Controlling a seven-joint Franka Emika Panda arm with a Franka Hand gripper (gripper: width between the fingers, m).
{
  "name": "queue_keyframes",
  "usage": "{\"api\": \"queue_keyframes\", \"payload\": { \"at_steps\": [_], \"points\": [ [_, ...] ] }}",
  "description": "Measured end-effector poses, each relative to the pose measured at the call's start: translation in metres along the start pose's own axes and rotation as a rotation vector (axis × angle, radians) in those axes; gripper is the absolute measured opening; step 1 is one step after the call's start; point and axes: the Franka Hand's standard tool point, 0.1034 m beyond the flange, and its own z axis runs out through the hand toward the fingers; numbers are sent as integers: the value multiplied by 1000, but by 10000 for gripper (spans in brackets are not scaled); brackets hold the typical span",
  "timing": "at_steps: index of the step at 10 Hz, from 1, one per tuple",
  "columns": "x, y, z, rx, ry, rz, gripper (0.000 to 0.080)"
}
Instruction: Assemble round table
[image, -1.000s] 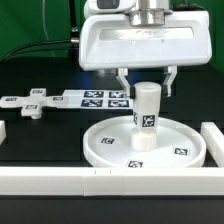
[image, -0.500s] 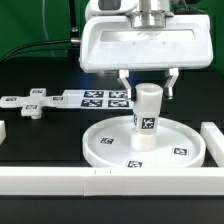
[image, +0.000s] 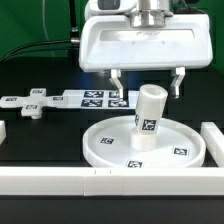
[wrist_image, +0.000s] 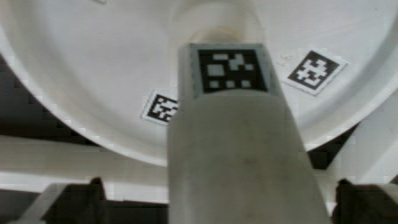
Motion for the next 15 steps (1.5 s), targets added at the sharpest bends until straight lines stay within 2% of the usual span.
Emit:
{"api": "queue_keyframes", "payload": {
  "at_steps": [5,9,10,11,12,14,15],
  "points": [
    [17,3,-20,7,-6,2,648],
    [11,0,-15,21,-51,-5,648],
    [5,1,-10,26,-80,-6,648],
    [-1,-4,-9,58,-186,-4,648],
    [4,-8,-10,78,-261,4,648],
    [1,-13,-12,115,-391,7,648],
    [-5,-18,-14,138,-503,6,648]
  ]
}}
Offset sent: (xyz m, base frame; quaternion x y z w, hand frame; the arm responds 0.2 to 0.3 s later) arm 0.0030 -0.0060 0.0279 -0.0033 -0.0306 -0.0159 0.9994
